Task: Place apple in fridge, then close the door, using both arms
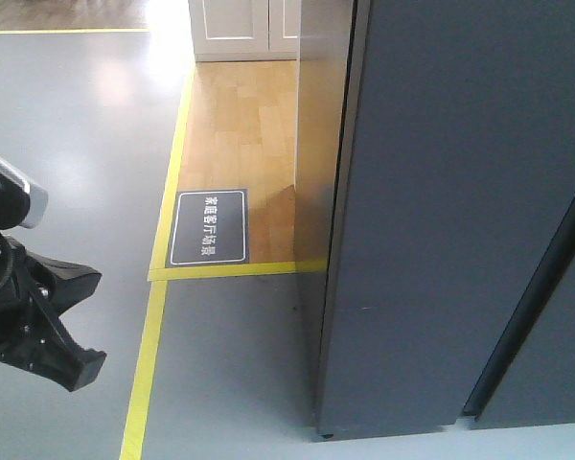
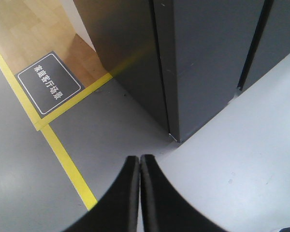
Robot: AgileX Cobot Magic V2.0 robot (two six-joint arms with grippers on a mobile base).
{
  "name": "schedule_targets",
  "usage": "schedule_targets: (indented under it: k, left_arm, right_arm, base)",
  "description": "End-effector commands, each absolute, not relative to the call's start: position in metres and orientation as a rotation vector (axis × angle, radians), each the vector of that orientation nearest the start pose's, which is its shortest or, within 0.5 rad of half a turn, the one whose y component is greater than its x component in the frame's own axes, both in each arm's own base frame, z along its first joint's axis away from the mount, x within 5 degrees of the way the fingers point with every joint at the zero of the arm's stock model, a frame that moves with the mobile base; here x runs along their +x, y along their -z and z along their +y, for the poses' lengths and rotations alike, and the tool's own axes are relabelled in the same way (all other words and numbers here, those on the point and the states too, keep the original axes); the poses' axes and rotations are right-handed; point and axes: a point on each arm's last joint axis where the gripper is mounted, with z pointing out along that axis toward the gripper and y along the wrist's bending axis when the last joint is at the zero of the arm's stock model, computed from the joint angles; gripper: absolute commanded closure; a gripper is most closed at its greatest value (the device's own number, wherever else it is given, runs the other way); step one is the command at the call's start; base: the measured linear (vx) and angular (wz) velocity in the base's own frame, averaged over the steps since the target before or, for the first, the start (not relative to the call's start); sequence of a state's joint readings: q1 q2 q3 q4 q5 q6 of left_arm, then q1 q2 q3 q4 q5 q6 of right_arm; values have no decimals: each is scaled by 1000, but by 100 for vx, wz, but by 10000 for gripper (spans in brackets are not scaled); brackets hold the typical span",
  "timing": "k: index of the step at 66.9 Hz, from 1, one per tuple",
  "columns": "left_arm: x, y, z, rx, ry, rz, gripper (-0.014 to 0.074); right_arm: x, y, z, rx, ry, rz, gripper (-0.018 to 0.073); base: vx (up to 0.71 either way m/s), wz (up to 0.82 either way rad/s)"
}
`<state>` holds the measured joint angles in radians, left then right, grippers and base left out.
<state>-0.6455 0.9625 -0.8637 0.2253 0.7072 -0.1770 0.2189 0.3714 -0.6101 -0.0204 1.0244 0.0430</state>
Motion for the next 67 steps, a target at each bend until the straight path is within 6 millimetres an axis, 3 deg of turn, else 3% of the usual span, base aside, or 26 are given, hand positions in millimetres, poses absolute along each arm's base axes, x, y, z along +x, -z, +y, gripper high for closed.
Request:
schedule_targets:
  k: [1,13,20,25,36,44,54,67]
  left_arm:
    - [160,-351,-105,621,210,2096,603]
    - [158,-351,-103,619,216,2079,603]
    - [151,-348,-90,566,212,2068,603]
    - [144,-346,-67,442,182,2039,603]
    - [122,-321,-35,164,249,1893,603]
    - [94,-303,-16,31,214,1745,603]
    - [67,-273,-3,-80,160,1621,603]
    - [53,-241,1,-137,104,1572,603]
  right_arm:
    - [54,-316,10,-201,-109,2186,562]
    - [54,-316,10,-201,-109,2186,562]
    - [54,-316,9,-199,-104,2186,562]
    - [54,-316,9,-200,-98,2185,562]
    - [54,-316,9,-200,-95,2185,562]
    - [54,-316,9,-200,-95,2185,562]
    - [54,-316,9,-200,-96,2185,562]
    - [54,-316,9,-200,-96,2185,562]
  base:
    - [0,0]
    - [0,0]
    - [0,0]
    - [0,0]
    - [0,0]
    - [0,0]
    - [0,0]
    - [0,0]
